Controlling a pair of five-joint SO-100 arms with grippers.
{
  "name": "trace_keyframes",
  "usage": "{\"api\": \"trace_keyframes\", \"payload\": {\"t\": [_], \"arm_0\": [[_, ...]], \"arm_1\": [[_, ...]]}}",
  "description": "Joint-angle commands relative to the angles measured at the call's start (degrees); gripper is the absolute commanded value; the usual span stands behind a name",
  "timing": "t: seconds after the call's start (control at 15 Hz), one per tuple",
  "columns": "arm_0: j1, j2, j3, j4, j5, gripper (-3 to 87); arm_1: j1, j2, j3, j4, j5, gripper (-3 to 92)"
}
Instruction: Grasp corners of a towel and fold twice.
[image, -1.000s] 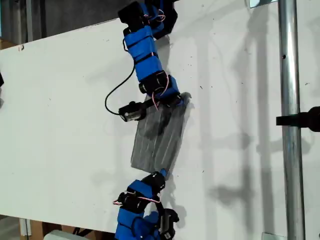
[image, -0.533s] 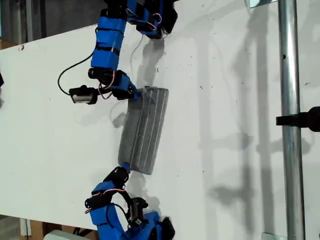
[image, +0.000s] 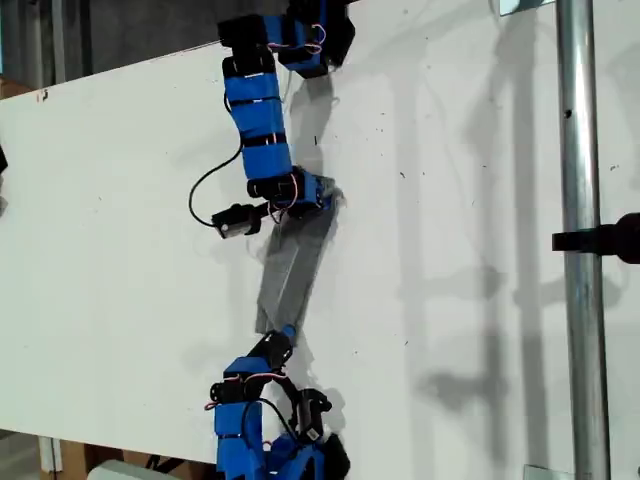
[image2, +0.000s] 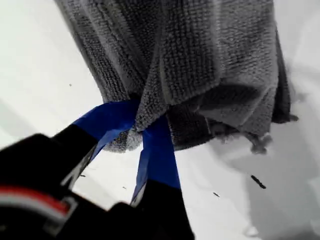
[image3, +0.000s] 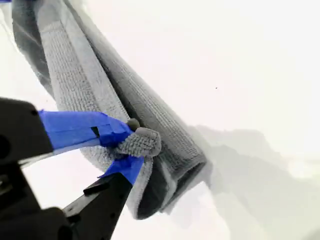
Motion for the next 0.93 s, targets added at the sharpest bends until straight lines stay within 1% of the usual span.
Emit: {"api": "trace_keyframes", "payload": {"t": [0.0, 0.07, 0.13, 0.2, 0.27, 0.33, 0.4, 0.47, 0.53, 0.6, 0.67, 0.73, 0.8, 0.87], "arm_0": [[-1.3, 0.7, -0.2, 1.0, -2.4, 24.0], [-1.8, 3.5, -1.6, 4.0, -3.7, 23.5], [-1.5, 7.1, -4.3, 8.6, -4.7, 22.0], [-0.8, 11.3, -7.2, 14.2, -6.3, 21.1], [0.8, 17.3, -8.2, 17.8, -7.7, 20.4], [4.0, 24.7, -7.1, 19.5, -8.3, 19.5], [8.0, 32.6, -4.2, 19.6, -9.9, 18.6], [11.2, 39.6, -0.4, 19.7, -13.4, 17.2], [15.5, 45.1, 4.6, 18.5, -17.1, 17.0], [20.2, 50.3, 11.2, 15.3, -21.1, 16.2], [24.8, 56.2, 19.0, 10.8, -25.0, 15.3], [28.3, 63.5, 25.4, 8.5, -28.9, 15.1], [31.3, 72.0, 30.1, 8.9, -31.6, 16.6], [33.0, 80.9, 33.9, 11.0, -33.7, 16.7]], "arm_1": [[2.3, 0.9, 0.0, 2.6, 2.5, 23.9], [3.7, 2.3, -0.9, 7.7, 4.0, 35.6], [4.4, 5.6, -1.1, 12.7, 5.2, 40.4], [4.3, 10.8, 0.3, 16.5, 6.6, 41.9], [3.3, 17.6, 3.2, 17.9, 8.7, 43.0], [1.5, 24.3, 6.4, 19.1, 11.9, 43.4], [-0.8, 30.0, 11.2, 19.2, 16.5, 44.0], [-3.3, 34.3, 16.5, 17.2, 21.8, 45.1], [-5.0, 37.5, 22.7, 13.6, 26.8, 46.6], [-5.9, 41.2, 30.7, 6.8, 31.4, 47.1], [-5.8, 44.6, 39.6, -3.4, 34.7, 47.0], [-4.5, 45.4, 46.1, -12.5, 37.4, 46.9], [-2.5, 43.6, 48.6, -18.9, 38.0, 46.9], [0.2, 40.0, 48.4, -24.4, 37.3, 46.9]]}}
